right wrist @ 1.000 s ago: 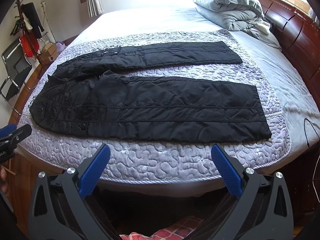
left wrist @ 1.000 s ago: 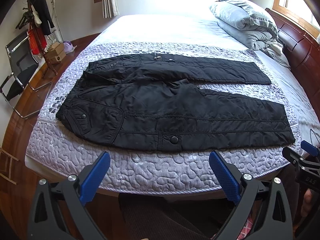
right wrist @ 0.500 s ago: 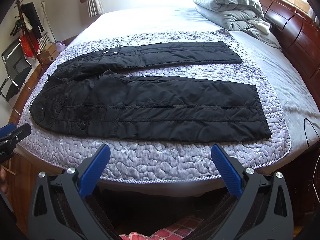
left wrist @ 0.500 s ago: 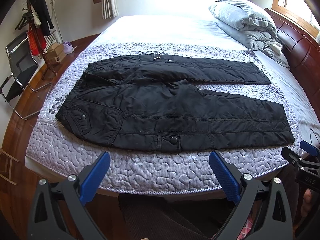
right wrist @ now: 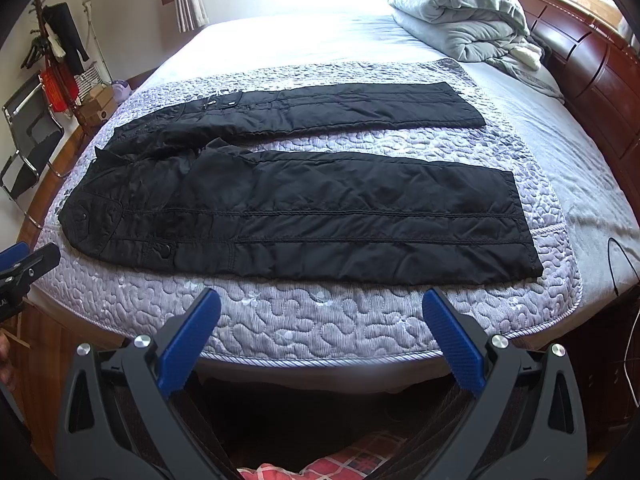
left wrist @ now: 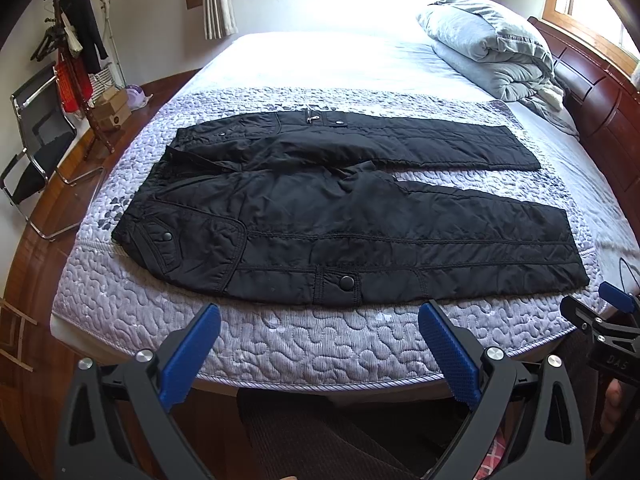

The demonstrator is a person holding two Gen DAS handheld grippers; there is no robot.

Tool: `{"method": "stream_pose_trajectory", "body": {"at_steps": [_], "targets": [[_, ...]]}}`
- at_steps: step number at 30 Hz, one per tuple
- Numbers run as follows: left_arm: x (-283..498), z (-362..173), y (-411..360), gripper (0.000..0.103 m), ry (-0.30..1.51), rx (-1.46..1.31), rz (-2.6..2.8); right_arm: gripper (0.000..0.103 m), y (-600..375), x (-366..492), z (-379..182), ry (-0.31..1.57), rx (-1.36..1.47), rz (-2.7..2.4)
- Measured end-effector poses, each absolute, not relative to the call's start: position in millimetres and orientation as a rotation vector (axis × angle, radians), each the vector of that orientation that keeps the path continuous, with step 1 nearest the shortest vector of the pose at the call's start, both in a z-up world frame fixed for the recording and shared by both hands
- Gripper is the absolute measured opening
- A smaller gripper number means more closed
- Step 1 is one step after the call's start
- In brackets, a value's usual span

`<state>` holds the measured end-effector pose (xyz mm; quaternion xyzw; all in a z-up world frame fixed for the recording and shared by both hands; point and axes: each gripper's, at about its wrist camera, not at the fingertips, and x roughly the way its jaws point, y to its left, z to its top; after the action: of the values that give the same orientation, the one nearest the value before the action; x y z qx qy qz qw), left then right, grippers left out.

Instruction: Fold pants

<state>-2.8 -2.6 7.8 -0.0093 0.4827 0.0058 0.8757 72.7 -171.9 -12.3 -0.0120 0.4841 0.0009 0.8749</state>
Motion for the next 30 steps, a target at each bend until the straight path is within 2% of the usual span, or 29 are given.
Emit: {"method": "stream_pose_trajectory", "body": {"at_steps": [30], "targets": [[-1.9, 13.4, -2.0, 0.099, 0.986, -0.011, 0.009, 0.101, -170.4, 76.0, -14.9, 1.020, -0.030, 0.004]]}}
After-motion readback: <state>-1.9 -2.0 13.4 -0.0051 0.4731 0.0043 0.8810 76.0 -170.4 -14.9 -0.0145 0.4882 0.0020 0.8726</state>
